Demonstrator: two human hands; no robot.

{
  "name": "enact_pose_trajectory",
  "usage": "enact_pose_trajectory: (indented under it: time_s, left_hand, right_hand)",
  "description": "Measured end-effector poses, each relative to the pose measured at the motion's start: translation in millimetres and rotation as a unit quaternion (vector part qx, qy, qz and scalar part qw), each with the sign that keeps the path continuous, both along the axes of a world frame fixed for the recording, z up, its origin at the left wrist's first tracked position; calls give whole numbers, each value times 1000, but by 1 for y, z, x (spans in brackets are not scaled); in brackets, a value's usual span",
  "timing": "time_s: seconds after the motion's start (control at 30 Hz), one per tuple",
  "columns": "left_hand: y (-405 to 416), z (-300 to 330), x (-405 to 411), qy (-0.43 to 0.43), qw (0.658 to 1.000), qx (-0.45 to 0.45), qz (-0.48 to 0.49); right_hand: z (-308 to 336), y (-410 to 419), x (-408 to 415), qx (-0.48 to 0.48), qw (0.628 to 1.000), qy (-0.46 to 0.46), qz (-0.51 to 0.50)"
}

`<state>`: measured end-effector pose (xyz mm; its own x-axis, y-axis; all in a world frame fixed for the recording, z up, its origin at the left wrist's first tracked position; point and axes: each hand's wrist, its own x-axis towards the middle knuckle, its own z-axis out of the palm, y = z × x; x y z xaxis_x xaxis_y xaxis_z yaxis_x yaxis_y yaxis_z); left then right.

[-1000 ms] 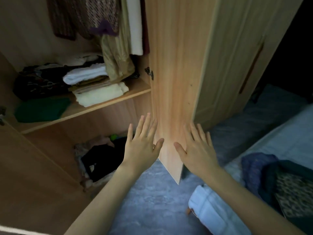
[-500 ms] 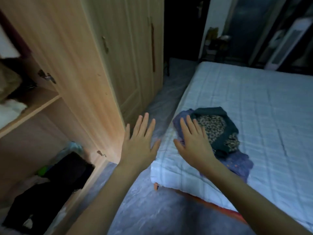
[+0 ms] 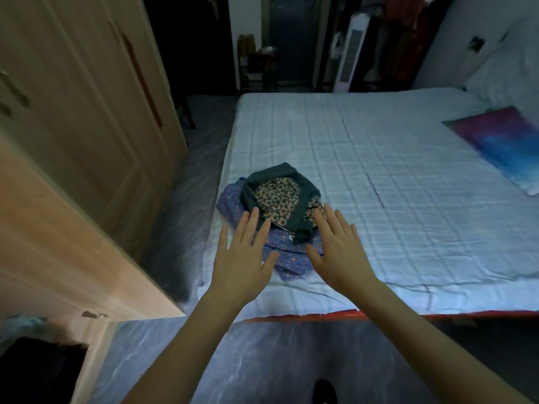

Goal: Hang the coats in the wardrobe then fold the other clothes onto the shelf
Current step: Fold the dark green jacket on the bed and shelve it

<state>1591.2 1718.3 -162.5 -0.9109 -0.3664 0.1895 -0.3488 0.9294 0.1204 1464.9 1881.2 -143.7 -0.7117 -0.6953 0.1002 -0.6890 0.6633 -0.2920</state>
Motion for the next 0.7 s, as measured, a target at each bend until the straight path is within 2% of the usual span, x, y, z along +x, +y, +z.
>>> enact_pose_trajectory:
  time_s: [0.27, 0.5, 0.7]
  left_hand:
    - [21, 2, -89, -3, 1000, -8, -20]
    - [33, 1, -179, -17, 999, -3, 31]
    - [25, -12, -228, -44, 995, 14, 89]
  right_hand:
    - [-6, 32, -80, -5, 999, -27, -16]
    - [-3, 33, -187, -4, 1000, -12, 27]
    - [-29, 6, -264, 19, 997, -29, 74]
